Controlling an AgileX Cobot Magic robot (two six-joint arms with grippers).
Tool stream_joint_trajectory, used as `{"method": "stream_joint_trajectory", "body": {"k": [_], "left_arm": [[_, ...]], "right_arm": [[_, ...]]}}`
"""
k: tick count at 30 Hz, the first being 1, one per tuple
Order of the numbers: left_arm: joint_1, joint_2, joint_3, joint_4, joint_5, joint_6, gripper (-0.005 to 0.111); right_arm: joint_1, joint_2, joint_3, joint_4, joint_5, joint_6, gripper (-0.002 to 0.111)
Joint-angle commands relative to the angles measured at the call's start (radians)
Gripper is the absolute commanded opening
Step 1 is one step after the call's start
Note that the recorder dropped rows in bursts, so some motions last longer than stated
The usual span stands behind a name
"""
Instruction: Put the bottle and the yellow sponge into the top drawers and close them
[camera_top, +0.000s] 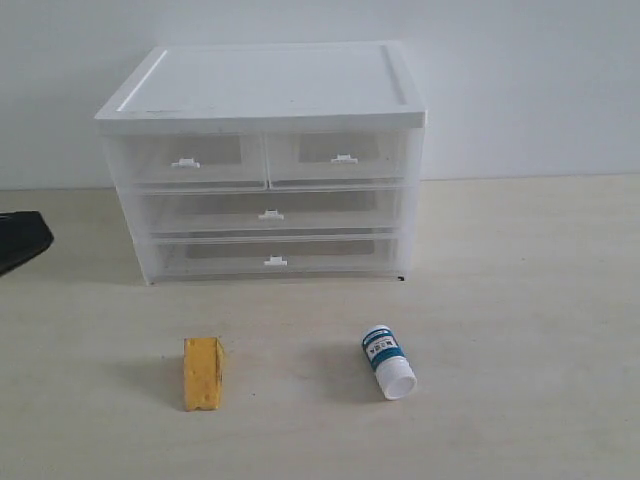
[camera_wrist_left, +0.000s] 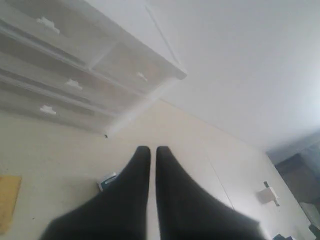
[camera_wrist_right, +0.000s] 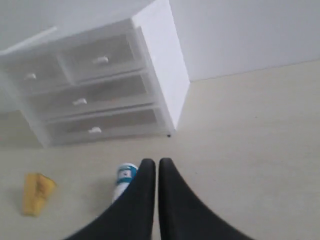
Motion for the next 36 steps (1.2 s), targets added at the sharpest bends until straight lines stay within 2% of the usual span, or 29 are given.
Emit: {"method": "stream_joint_trajectory", "body": {"k": [1,5,9,12,17,20,24,27,30,33,36], "left_arm": [[-0.003,0.218,-0.106,-0.007,0.033,0.097,0.004],[-0.003,0.409,-0.223,-0.007,0.038,0.170,0.004],[-0.003,0.635,-0.382,-0.007,0.039,0.191,0.004],[-0.003,0.749,-0.452,-0.007,0.067,0.191,0.004],[-0.003,0.941,-0.571,-0.007,0.208,0.216,0.004],[-0.003,1.030,-0.631,-0.007,0.325,0.266,0.004],[-0.003,1.094,-0.679,-0.007,0.367,0.268,0.004],[-0.003,1.119,-0.705,-0.007,0.365,0.265,0.004],[-0.003,1.126,-0.714,-0.007,0.356,0.265,0.004],[-0.003,1.126,-0.720,-0.007,0.317,0.233,0.004],[-0.003,1.124,-0.720,-0.007,0.270,0.220,0.004]], "right_arm": [[-0.003,-0.005,-0.001,0.114,-0.140,0.096,0.000],[-0.003,-0.005,-0.001,0.272,-0.166,0.227,0.000],[-0.003,-0.005,-0.001,0.274,-0.318,0.280,0.000],[-0.003,-0.005,-0.001,0.236,-0.406,0.283,0.000],[-0.003,0.100,-0.054,0.096,-0.394,0.335,0.000],[-0.003,0.237,-0.104,0.081,-0.477,0.386,0.000],[-0.003,0.463,-0.230,-0.024,-0.540,0.471,0.000],[-0.003,0.640,-0.357,-0.274,-0.537,0.675,0.000],[-0.003,0.796,-0.476,-0.445,-0.498,0.823,0.000],[-0.003,0.925,-0.603,-0.513,-0.444,0.890,0.000],[-0.003,1.053,-0.680,-0.527,-0.466,0.972,0.000]]}}
